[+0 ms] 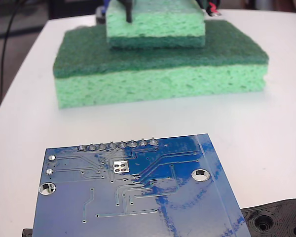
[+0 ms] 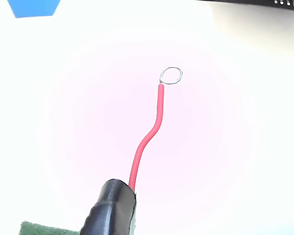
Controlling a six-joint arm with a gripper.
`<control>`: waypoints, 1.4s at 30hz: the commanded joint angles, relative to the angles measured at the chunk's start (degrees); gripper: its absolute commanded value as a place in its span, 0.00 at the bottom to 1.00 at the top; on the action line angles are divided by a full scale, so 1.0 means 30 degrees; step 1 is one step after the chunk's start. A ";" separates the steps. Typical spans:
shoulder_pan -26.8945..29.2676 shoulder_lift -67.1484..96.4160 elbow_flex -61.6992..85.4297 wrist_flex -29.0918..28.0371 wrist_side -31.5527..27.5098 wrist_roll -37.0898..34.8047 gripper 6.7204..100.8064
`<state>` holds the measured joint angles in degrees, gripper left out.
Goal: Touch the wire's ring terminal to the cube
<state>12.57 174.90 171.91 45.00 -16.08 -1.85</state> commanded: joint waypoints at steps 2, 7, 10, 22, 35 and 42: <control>0.0000 0.0029 -0.0088 -0.0088 0.0586 0.0264 0.99; 0.0029 0.0029 -0.0088 -0.0117 0.0967 0.0527 0.99; 0.0029 0.0029 -0.0088 -0.0117 0.0996 0.0527 0.99; 0.0029 0.0029 -0.0088 -0.0117 0.0996 0.0527 0.99; 0.0029 0.0029 -0.0088 -0.0117 0.0996 0.0527 0.99; 0.0029 0.0029 -0.0088 -0.0117 0.0996 0.0527 0.99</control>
<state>12.66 174.90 171.91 44.82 -13.10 -0.26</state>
